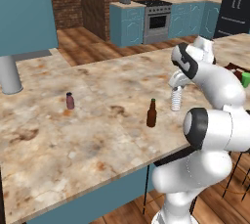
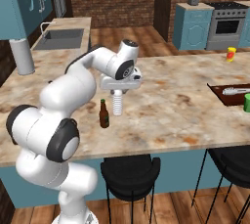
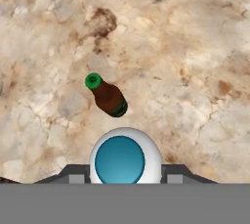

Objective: Place the drinks on the dining counter in a tight cluster.

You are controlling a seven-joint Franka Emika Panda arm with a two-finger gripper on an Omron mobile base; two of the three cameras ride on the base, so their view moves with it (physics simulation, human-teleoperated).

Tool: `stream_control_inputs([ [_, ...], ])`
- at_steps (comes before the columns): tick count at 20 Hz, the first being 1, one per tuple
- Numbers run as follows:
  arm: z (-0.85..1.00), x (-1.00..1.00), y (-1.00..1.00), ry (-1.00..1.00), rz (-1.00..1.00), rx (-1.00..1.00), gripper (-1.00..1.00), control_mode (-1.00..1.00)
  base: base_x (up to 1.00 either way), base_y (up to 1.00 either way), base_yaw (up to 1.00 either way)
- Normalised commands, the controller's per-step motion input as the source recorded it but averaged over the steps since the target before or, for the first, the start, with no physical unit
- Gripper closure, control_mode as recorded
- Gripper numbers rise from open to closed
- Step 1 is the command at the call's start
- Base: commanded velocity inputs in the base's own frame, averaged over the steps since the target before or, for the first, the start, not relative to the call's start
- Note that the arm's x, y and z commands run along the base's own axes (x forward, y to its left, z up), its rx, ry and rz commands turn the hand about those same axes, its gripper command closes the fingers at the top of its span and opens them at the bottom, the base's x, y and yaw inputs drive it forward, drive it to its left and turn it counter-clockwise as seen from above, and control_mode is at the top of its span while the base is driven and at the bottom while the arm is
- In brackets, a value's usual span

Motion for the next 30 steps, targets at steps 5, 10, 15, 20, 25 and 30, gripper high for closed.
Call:
stream_control_inputs([
  [5,-0.27,0.11,0.00,0.00,0.19,0.01,1.00,-1.00,0.00,0.00,0.00],
  [10,-0.31,0.30,0.00,0.00,0.20,0.00,1.00,-1.00,0.00,0.00,0.00],
  [15,-0.27,0.26,0.00,0.00,0.20,0.00,1.00,-1.00,0.00,0.00,0.00],
  [20,-0.24,0.00,0.00,0.00,0.23,0.01,1.00,-1.00,0.00,0.00,0.00],
  [25,-0.29,0.06,0.00,-0.02,0.19,0.00,1.00,-1.00,0.00,0.00,0.00],
  [30,-0.11,0.08,0.01,-0.04,0.14,0.01,1.00,-1.00,0.00,0.00,0.00],
])
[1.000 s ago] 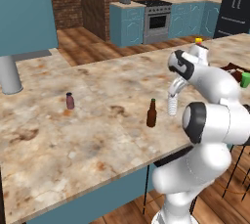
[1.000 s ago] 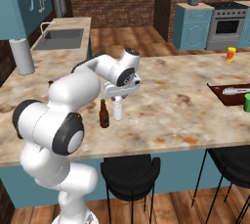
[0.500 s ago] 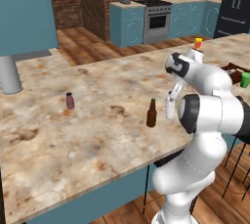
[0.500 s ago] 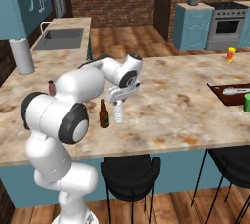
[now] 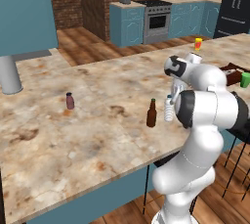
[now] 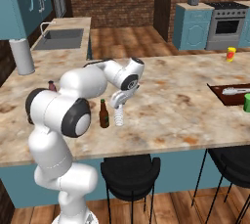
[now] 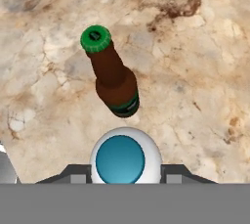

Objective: Place the drinks on the dining counter in a tight cluster.

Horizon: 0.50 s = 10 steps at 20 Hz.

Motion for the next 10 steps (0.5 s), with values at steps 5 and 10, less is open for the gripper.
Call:
stream_control_inputs([
  [5,-0.03,0.10,0.01,-0.01,0.09,0.00,1.00,-1.00,0.00,0.00,0.00],
  [10,-0.02,0.19,0.15,0.00,0.06,0.00,1.00,-1.00,0.00,0.00,0.00],
])
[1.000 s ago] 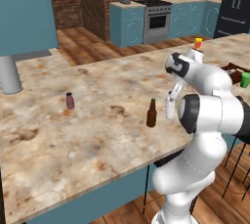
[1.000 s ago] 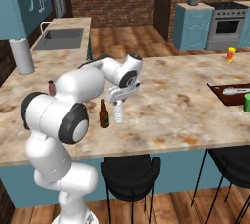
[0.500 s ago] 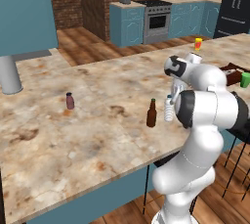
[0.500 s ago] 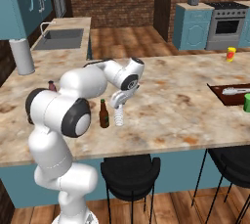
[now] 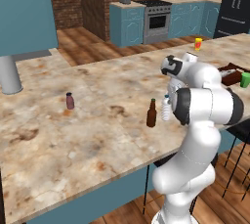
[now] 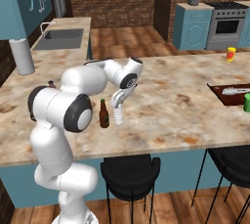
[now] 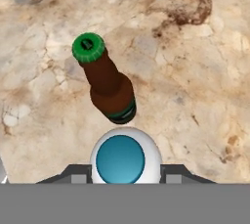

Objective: Place the drinks on the dining counter in a tight cluster.

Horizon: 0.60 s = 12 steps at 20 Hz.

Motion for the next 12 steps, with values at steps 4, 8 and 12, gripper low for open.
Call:
stream_control_inputs([
  [4,-0.05,0.18,0.09,-0.01,0.05,0.02,1.00,-1.00,0.00,0.00,0.00],
  [8,-0.15,0.00,0.00,0.00,0.04,0.02,1.00,-1.00,0.00,0.00,0.00],
  [12,-0.32,0.00,0.00,0.00,0.05,0.01,1.00,-1.00,0.00,0.00,0.00],
])
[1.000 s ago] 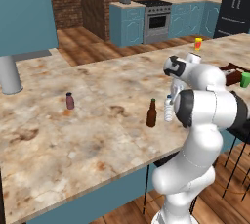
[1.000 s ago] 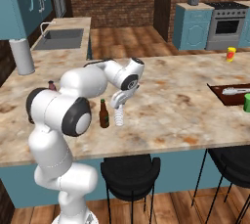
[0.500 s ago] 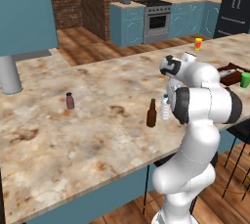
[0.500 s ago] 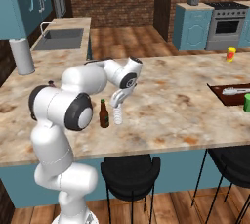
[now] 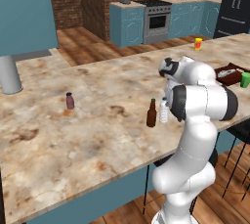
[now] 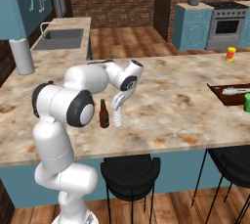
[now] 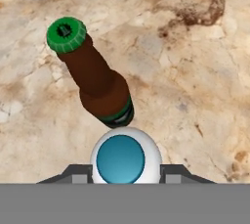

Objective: Place the drinks on the dining counter in a tight cluster.

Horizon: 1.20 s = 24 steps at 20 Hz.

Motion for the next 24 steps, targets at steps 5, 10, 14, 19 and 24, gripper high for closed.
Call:
stream_control_inputs([
  [5,-0.27,0.00,0.00,0.00,0.03,0.04,1.00,-1.00,0.00,0.00,0.00],
  [10,-0.09,0.09,0.00,-0.02,0.00,0.03,1.00,-1.00,0.00,0.00,0.00],
  [14,0.00,0.24,0.00,0.00,0.00,0.00,1.00,-1.00,0.00,0.00,0.00],
  [19,-0.02,0.03,0.00,-0.01,0.00,0.00,1.00,-1.00,0.00,0.00,0.00],
  [24,-0.02,-0.04,0.00,-0.05,0.00,0.00,1.00,-1.00,0.00,0.00,0.00],
])
